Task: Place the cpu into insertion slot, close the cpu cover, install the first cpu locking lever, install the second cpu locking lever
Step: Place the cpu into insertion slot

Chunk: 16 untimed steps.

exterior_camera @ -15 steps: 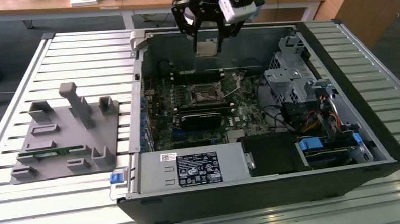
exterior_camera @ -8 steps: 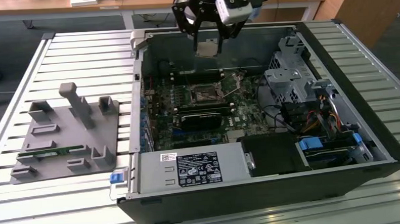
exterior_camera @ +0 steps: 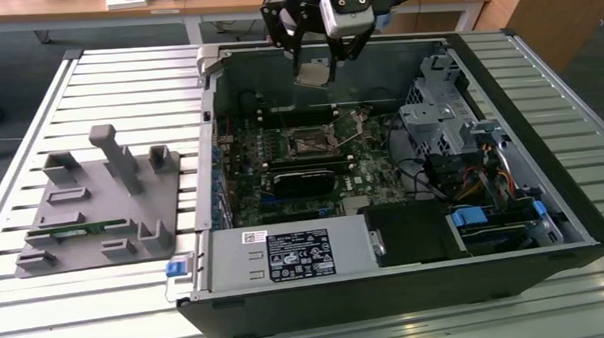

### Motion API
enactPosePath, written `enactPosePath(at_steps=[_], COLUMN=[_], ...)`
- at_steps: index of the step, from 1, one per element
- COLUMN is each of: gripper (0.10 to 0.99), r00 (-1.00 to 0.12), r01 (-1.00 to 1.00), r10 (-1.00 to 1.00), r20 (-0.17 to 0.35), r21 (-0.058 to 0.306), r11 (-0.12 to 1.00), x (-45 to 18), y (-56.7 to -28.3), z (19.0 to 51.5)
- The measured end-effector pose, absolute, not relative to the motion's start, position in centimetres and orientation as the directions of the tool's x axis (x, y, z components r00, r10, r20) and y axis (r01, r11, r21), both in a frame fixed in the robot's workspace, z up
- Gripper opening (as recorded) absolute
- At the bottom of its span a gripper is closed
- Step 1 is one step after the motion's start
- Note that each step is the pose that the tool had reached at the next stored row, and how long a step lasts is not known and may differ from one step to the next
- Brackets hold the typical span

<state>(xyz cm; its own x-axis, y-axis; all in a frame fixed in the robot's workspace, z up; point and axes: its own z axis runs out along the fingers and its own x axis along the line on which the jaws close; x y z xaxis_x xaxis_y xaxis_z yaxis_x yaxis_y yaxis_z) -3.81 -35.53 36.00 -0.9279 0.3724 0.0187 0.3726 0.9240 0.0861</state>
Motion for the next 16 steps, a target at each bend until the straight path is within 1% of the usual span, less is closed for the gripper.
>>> enactPosePath(at_steps=[16], gripper=[0.537], r00=[-0.838], r01=[0.544], r10=[0.545], r20=[0.019], r21=[0.086], r11=[0.835], x=[-3.81], y=[-35.53], z=[35.85])
